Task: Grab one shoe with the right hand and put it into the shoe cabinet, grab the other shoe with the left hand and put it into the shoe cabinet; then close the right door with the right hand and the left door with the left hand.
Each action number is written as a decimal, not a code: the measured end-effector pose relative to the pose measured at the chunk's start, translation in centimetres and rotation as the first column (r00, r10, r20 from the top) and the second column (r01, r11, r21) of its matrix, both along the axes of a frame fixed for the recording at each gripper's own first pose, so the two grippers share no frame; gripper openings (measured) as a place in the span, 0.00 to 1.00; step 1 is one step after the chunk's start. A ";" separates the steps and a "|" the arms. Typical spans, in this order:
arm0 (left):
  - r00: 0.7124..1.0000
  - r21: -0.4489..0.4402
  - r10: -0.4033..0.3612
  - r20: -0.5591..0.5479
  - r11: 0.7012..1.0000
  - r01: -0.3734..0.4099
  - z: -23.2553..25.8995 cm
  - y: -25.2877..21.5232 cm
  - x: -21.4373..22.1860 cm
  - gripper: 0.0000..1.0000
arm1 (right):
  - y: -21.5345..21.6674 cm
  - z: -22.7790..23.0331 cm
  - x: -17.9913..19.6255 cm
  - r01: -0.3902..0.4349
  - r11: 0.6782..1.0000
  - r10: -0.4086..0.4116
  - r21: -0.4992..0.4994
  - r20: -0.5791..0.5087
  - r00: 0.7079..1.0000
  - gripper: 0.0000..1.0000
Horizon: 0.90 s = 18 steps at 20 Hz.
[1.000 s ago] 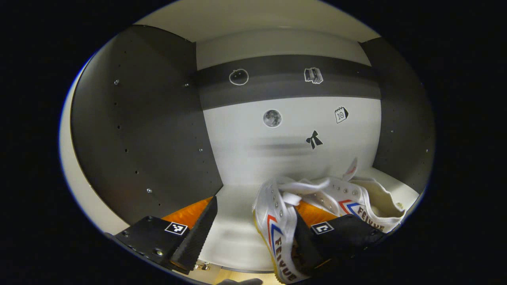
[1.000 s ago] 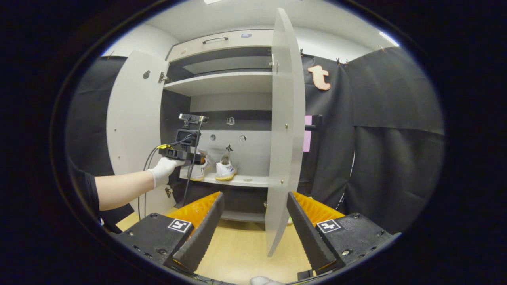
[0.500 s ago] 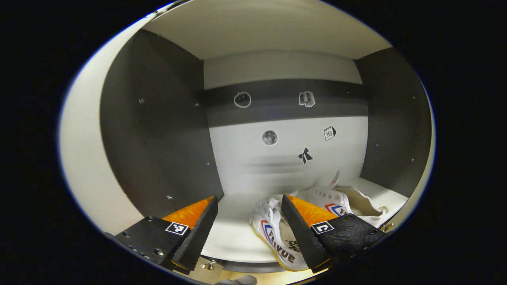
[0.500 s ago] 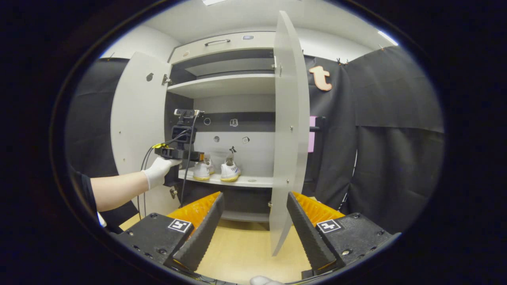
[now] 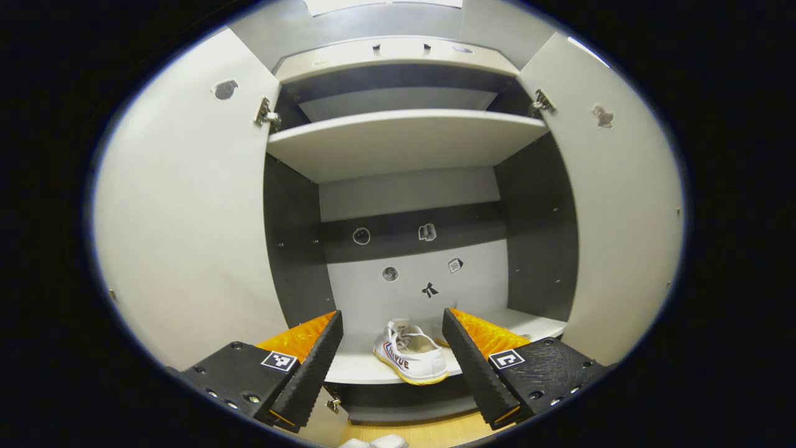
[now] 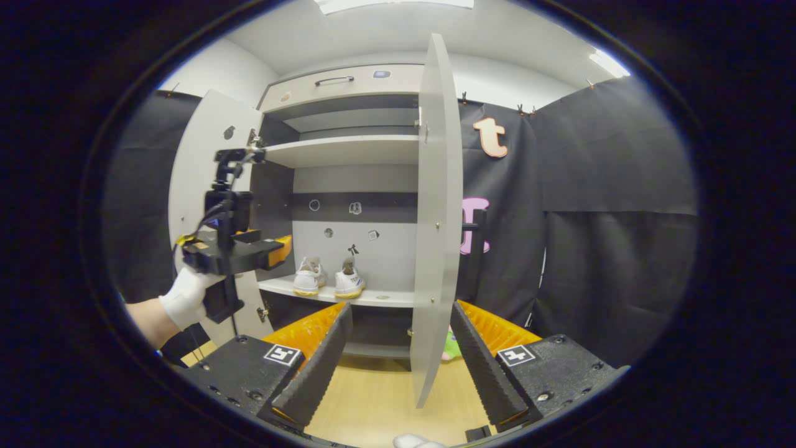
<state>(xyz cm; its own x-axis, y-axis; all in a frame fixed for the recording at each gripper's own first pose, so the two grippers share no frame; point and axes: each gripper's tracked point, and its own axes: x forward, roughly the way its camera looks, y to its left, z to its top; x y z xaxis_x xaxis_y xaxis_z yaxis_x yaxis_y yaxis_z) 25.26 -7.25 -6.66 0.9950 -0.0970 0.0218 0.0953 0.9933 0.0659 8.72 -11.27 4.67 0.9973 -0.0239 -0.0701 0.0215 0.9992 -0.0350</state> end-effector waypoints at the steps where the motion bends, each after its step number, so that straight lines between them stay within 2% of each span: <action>1: 1.000 -0.003 -0.013 0.007 1.000 0.013 0.5 0.0 -2.1 0.96 | -0.3 0.0 -0.1 0.007 1.000 -0.007 0.000 0.002 1.000 0.99; 6: 0.999 -0.068 -0.038 -0.017 0.997 0.037 -0.2 0.2 -11.7 0.96 | -2.2 0.6 -0.1 0.055 0.998 -0.055 0.000 0.020 0.998 0.99; 10: 0.998 -0.075 -0.008 -0.070 0.997 0.003 -3.1 2.5 -17.7 0.96 | -5.6 0.7 0.0 0.126 0.992 -0.126 0.009 0.022 0.992 0.99; 13: 0.995 -0.053 0.036 -0.095 0.998 -0.041 -4.6 4.3 -20.7 0.96 | -8.9 1.2 0.6 0.198 0.980 -0.199 0.008 0.032 0.980 0.99; 18: 0.990 -0.073 0.080 -0.117 0.993 -0.089 -4.8 6.3 -22.0 0.96 | -12.1 2.5 2.5 0.261 0.965 -0.262 0.025 0.064 0.963 1.00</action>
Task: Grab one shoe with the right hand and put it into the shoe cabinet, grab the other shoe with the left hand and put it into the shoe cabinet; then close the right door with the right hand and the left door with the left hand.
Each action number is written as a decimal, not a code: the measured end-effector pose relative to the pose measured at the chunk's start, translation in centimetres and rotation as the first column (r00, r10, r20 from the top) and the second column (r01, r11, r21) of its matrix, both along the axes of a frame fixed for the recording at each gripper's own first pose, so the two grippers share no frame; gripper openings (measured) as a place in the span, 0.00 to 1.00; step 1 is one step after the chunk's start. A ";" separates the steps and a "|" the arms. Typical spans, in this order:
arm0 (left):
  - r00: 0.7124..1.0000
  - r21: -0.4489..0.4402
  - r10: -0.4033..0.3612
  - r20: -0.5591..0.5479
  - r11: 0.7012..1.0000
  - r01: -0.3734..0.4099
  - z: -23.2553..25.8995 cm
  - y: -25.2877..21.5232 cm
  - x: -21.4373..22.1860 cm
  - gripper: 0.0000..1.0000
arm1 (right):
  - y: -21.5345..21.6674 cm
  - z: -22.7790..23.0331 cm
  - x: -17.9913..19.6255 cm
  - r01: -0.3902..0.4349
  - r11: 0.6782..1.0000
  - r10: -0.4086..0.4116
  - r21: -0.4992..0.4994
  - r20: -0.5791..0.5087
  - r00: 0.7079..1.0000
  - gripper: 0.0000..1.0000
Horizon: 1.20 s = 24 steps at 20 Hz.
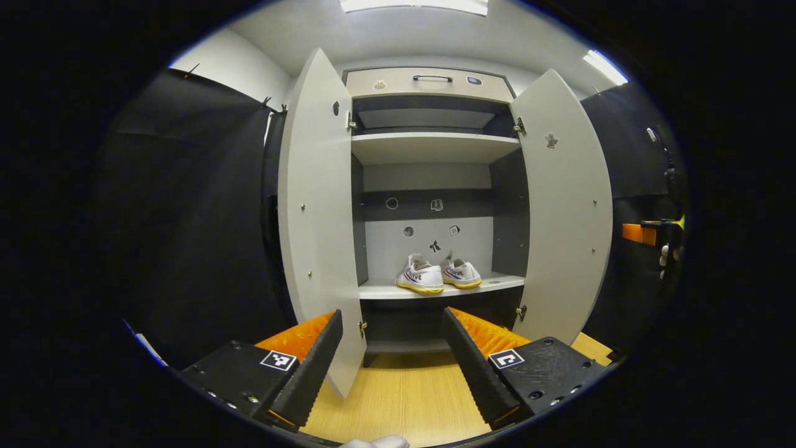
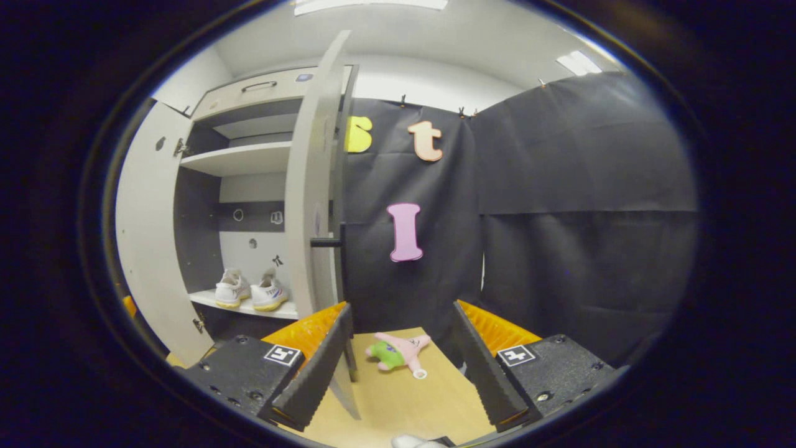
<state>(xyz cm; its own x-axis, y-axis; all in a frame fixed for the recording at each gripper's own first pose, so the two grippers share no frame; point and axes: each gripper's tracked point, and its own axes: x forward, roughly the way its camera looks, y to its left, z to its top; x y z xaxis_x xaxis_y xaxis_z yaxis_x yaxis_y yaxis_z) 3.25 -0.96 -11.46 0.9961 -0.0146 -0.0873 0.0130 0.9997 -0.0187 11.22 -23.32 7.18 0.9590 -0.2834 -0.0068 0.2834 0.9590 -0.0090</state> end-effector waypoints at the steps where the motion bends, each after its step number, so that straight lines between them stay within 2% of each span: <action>1: 1.000 0.000 0.011 0.002 1.000 -0.011 0.1 0.4 -0.1 0.96 | -0.1 -0.1 0.6 0.002 1.000 -0.002 0.001 -0.010 1.000 1.00; 6: 0.999 -0.003 0.044 0.007 0.999 -0.044 0.4 1.2 -0.5 0.96 | 0.2 0.1 2.1 -0.052 0.999 0.052 0.004 -0.023 0.998 1.00; 9: 0.999 -0.009 0.046 -0.009 0.999 -0.046 0.0 1.1 -0.6 0.96 | 0.8 0.0 2.3 -0.096 0.995 0.094 -0.026 -0.049 0.994 0.94; 10: 0.999 -0.014 0.040 -0.011 0.999 -0.040 0.0 1.0 -0.5 0.96 | 0.9 0.2 2.2 -0.098 0.995 0.097 -0.033 -0.051 0.994 0.87; 12: 1.000 -0.021 0.029 -0.009 0.999 -0.029 0.0 0.6 -0.3 0.96 | 0.6 0.0 2.1 -0.087 0.996 0.085 -0.030 -0.060 0.995 0.87; 13: 1.000 -0.021 0.026 -0.004 0.999 -0.026 0.2 0.5 -0.1 1.00 | 0.7 0.1 2.1 -0.085 0.996 0.083 -0.025 -0.057 0.995 0.87; 14: 1.000 -0.021 0.024 0.000 0.999 -0.024 0.4 0.4 0.0 0.96 | 1.0 0.0 2.2 -0.087 0.996 0.086 -0.014 -0.056 0.995 0.93; 16: 1.000 -0.030 0.019 -0.001 0.999 -0.019 0.4 0.2 0.1 1.00 | 1.6 0.0 2.4 -0.094 0.995 0.094 -0.008 -0.056 0.994 0.93; 17: 1.000 -0.030 0.018 -0.003 0.999 -0.018 0.4 0.3 0.1 0.96 | 1.9 0.0 2.3 -0.099 0.995 0.098 -0.012 -0.056 0.994 0.93; 18: 1.000 -0.026 0.021 -0.004 0.999 -0.021 0.4 0.4 0.0 1.00 | 2.1 0.0 2.2 -0.104 0.994 0.103 -0.018 -0.059 0.993 0.93; 24: 0.999 -0.018 0.038 -0.015 0.999 -0.039 0.2 1.1 -0.9 0.96 | 5.8 -0.2 2.5 -0.201 0.979 0.199 -0.022 -0.061 0.978 0.93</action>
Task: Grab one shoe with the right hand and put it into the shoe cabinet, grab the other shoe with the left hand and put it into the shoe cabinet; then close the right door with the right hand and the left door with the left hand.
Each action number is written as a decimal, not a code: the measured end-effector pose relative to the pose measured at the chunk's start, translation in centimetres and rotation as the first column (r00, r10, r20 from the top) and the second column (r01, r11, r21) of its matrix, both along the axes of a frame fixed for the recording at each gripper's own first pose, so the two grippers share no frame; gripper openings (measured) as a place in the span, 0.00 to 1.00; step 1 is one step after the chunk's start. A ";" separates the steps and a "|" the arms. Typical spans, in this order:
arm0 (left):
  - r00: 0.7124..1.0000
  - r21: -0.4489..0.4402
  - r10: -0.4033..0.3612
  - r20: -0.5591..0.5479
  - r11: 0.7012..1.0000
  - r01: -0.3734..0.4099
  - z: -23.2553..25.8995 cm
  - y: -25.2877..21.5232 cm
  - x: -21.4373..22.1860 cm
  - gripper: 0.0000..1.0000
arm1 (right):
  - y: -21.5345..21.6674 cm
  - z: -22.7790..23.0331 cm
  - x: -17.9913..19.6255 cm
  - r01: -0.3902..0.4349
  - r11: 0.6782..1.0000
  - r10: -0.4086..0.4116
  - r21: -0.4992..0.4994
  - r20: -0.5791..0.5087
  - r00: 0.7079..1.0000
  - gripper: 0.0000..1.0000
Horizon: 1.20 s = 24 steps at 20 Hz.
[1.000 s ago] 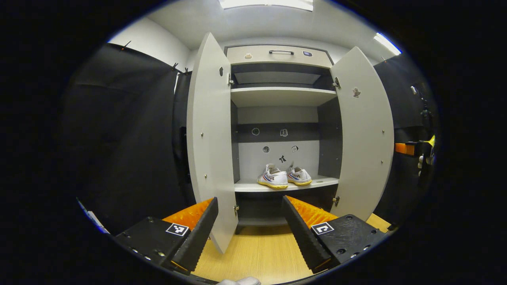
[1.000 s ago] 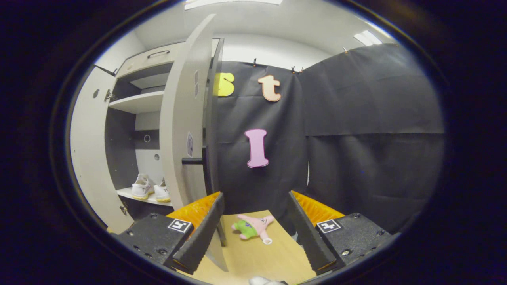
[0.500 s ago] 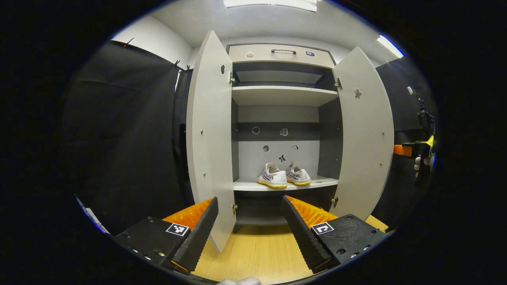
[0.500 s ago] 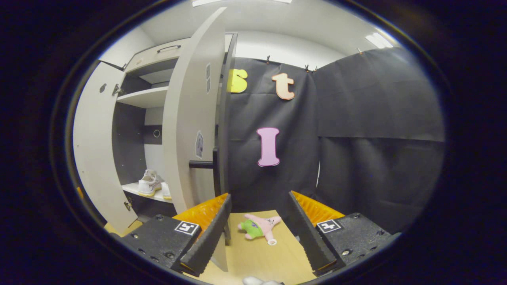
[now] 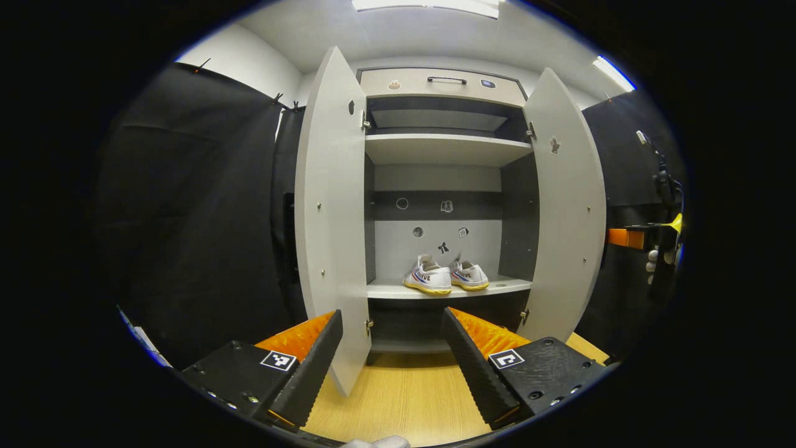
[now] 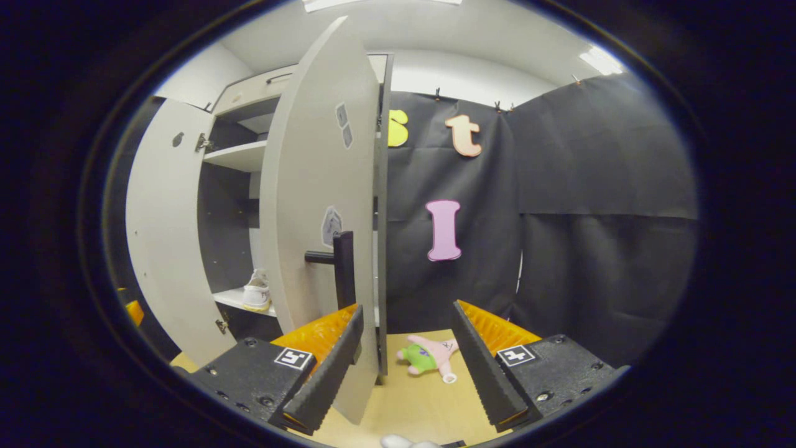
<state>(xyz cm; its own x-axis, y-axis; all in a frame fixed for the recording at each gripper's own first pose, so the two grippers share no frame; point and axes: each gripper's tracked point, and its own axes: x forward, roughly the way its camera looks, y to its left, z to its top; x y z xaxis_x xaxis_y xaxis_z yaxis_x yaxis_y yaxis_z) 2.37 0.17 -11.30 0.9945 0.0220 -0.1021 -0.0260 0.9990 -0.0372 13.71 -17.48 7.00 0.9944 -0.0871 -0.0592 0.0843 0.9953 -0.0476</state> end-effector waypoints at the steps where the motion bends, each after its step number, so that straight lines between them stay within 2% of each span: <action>1: 1.000 0.000 0.006 -0.001 1.000 -0.006 0.0 0.2 -0.1 0.96 | 0.9 0.0 0.3 -0.020 1.000 0.020 0.002 0.001 1.000 0.93; 6: 0.999 0.011 0.051 -0.008 0.999 -0.051 0.0 2.4 -1.3 0.96 | 5.6 -0.2 1.4 -0.116 0.993 0.116 0.008 0.000 0.993 0.93; 7: 0.998 0.014 0.059 -0.010 0.998 -0.059 0.0 2.9 -1.5 0.96 | 6.4 -0.2 1.6 -0.133 0.991 0.133 0.011 0.006 0.991 0.87; 8: 0.998 0.016 0.069 -0.011 0.997 -0.069 0.0 3.4 -1.7 0.96 | 7.0 -0.1 2.0 -0.152 0.988 0.152 0.015 0.007 0.988 0.94; 9: 0.997 0.016 0.077 -0.012 0.997 -0.076 0.0 3.8 -2.0 0.96 | 7.9 0.0 1.9 -0.176 0.984 0.176 0.024 0.009 0.984 0.88; 10: 0.996 0.017 0.084 -0.012 0.996 -0.083 0.0 4.2 -2.2 0.96 | 8.6 0.2 1.8 -0.188 0.982 0.188 0.029 0.015 0.982 0.95; 13: 0.995 0.022 0.101 -0.016 0.995 -0.101 0.0 5.4 -2.4 0.96 | 10.4 0.7 0.7 -0.208 0.978 0.207 0.011 0.039 0.977 0.96; 14: 0.995 0.022 0.103 -0.013 0.994 -0.103 0.1 5.7 -2.3 0.96 | 10.9 0.5 0.0 -0.219 0.976 0.218 0.009 0.039 0.975 0.93; 15: 0.994 0.025 0.107 -0.011 0.994 -0.107 0.1 6.3 -2.2 1.00 | 11.4 0.2 -0.6 -0.232 0.973 0.232 0.005 0.032 0.972 0.96; 16: 0.993 0.027 0.119 -0.010 0.993 -0.119 0.2 7.0 -2.0 0.96 | 11.8 0.2 -1.3 -0.246 0.969 0.246 0.002 0.027 0.969 0.96; 18: 0.991 0.023 0.137 0.000 0.990 -0.137 0.7 8.6 -1.3 0.96 | 12.7 0.1 -2.6 -0.273 0.962 0.272 0.001 0.023 0.962 0.97; 19: 0.989 0.026 0.148 0.010 0.989 -0.149 0.9 9.5 -0.9 0.96 | 13.2 -0.4 -3.1 -0.273 0.962 0.273 -0.004 0.013 0.962 0.94; 21: 0.985 0.046 0.171 0.023 0.984 -0.172 1.4 12.0 0.2 0.96 | 14.3 -1.6 -4.3 -0.288 0.957 0.288 -0.010 -0.011 0.957 0.97; 22: 0.982 0.055 0.185 0.037 0.981 -0.187 1.8 13.2 0.8 0.96 | 14.6 -2.4 -5.0 -0.293 0.956 0.293 -0.008 -0.024 0.956 0.94; 24: 0.975 0.063 0.217 0.053 0.973 -0.221 2.5 16.1 2.1 0.96 | 15.5 -3.2 -6.1 -0.297 0.955 0.297 0.003 -0.041 0.954 0.97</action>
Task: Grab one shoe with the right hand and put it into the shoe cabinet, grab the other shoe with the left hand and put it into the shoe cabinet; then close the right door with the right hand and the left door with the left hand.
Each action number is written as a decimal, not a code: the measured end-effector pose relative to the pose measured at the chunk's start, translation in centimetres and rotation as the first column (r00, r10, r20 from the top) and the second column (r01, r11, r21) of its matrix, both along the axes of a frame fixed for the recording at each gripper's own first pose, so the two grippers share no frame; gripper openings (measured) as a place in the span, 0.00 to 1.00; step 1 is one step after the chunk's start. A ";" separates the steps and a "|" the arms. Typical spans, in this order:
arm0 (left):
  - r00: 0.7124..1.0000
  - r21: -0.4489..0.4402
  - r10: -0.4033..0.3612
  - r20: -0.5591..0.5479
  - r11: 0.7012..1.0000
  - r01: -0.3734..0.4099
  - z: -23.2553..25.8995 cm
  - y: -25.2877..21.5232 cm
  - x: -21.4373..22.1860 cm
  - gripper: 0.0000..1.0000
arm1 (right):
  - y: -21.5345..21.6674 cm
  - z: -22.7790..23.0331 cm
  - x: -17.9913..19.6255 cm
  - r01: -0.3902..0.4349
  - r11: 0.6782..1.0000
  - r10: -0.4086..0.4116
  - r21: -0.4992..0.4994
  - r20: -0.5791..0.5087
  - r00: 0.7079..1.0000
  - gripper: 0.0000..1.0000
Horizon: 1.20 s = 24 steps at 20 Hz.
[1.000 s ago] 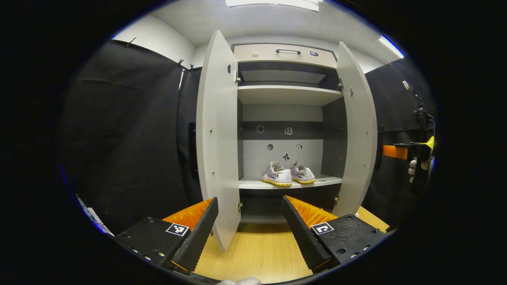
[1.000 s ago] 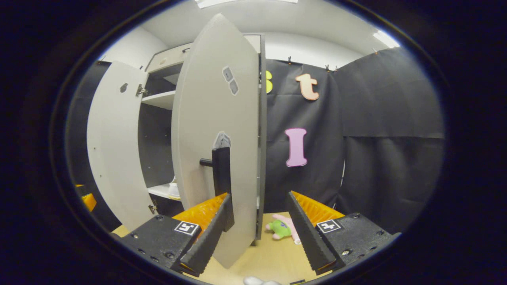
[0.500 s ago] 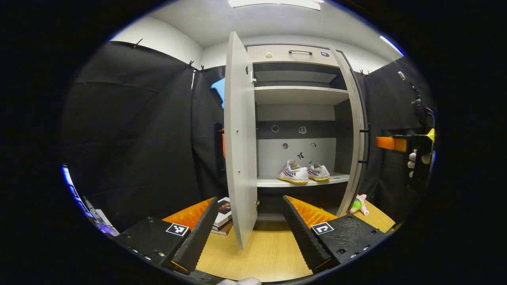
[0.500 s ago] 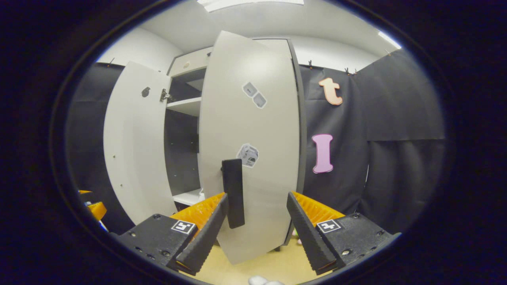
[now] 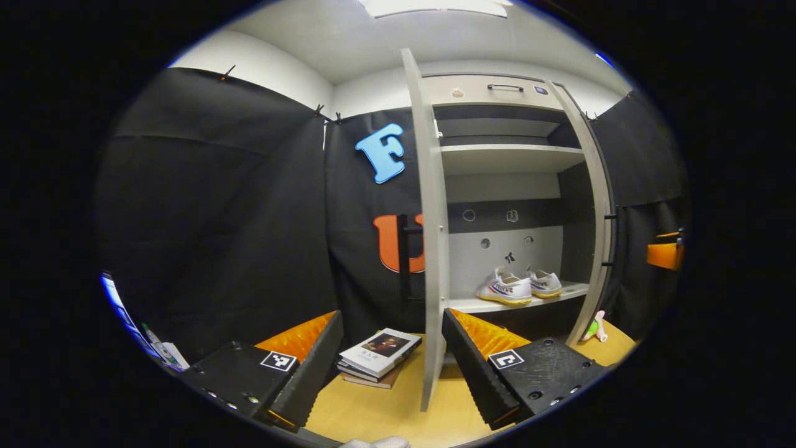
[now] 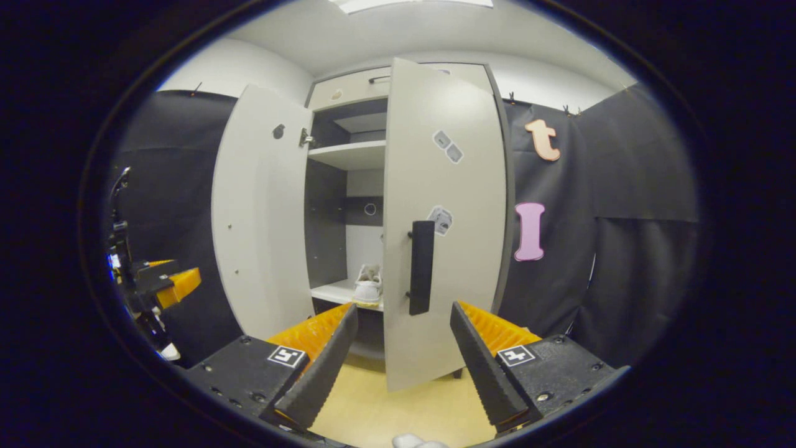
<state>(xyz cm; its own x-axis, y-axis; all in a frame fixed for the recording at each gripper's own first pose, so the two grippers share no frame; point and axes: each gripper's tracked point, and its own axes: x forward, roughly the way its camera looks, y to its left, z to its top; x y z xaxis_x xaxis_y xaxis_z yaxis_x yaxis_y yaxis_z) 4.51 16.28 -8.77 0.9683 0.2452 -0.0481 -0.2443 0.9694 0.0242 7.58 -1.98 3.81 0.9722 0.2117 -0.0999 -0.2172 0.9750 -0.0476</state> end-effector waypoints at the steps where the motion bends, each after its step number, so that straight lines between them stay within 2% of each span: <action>1: 1.000 -0.006 0.006 -0.002 1.000 -0.006 0.1 1.2 0.8 0.96 | 0.3 -0.4 -0.6 0.000 1.000 0.000 0.001 -0.012 1.000 0.97; 5: 0.999 0.015 0.034 0.004 0.999 -0.034 0.6 5.5 4.7 0.96 | 1.1 -2.4 -3.1 0.010 1.000 -0.010 0.003 -0.050 0.999 0.98; 6: 0.999 0.029 0.040 0.011 0.999 -0.040 0.8 6.5 5.7 0.96 | 1.3 -2.4 -3.1 0.018 1.000 -0.018 0.009 -0.059 0.998 0.94; 8: 0.999 0.048 0.037 -0.003 0.998 -0.037 0.7 7.8 7.7 0.96 | 1.1 -2.9 -4.0 0.035 0.999 -0.034 0.014 -0.074 0.997 0.98; 9: 0.999 0.042 0.034 -0.005 0.999 -0.034 0.6 8.1 8.5 1.00 | 0.9 -3.1 -4.3 0.046 0.999 -0.045 0.013 -0.078 0.996 0.94; 10: 1.000 0.029 0.019 -0.010 0.999 -0.019 0.5 8.2 9.3 0.96 | 0.5 -3.2 -4.6 0.057 0.998 -0.055 0.011 -0.082 0.995 0.97; 11: 1.000 0.022 0.000 -0.005 1.000 0.000 0.5 7.8 10.1 1.00 | 0.4 -3.3 -4.9 0.063 0.998 -0.062 0.012 -0.087 0.994 0.97; 13: 0.999 0.013 -0.026 -0.022 1.000 0.026 0.0 7.2 11.1 0.96 | 0.0 -3.2 -5.0 0.076 0.997 -0.075 0.013 -0.092 0.993 0.94; 16: 0.999 0.002 -0.039 -0.019 0.999 0.039 0.3 6.8 10.8 0.92 | -0.6 -2.8 -5.0 0.090 0.996 -0.088 0.016 -0.091 0.992 0.97; 17: 0.999 -0.012 -0.047 -0.014 0.999 0.047 0.4 6.6 10.8 0.92 | -0.5 -2.9 -4.9 0.089 0.996 -0.087 0.020 -0.095 0.992 0.94; 20: 0.997 -0.039 -0.074 -0.021 0.997 0.073 0.0 5.7 11.0 0.92 | -0.2 -3.1 -4.8 0.072 0.997 -0.070 0.014 -0.104 0.992 0.97; 21: 0.997 -0.031 -0.068 -0.020 0.997 0.068 0.0 5.5 11.1 0.79 | 0.0 -3.0 -4.8 0.064 0.998 -0.062 0.014 -0.100 0.993 0.97; 22: 0.998 -0.018 -0.064 -0.021 0.998 0.063 0.2 5.3 10.9 0.86 | 0.1 -2.9 -4.7 0.058 0.998 -0.056 0.014 -0.100 0.993 0.98; 24: 0.998 -0.009 -0.063 -0.020 0.998 0.063 0.3 4.8 10.8 0.83 | 0.4 -2.8 -4.7 0.044 0.999 -0.043 0.015 -0.096 0.994 0.97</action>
<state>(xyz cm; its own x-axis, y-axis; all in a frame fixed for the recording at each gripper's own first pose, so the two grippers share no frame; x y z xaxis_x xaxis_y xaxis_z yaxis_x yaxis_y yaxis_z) 15.31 21.12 -8.43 0.9806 0.1832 -0.0702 -0.1822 0.9830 0.0201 2.88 -1.61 0.98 0.9667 0.1719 -0.1896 -0.1773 0.9841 -0.0119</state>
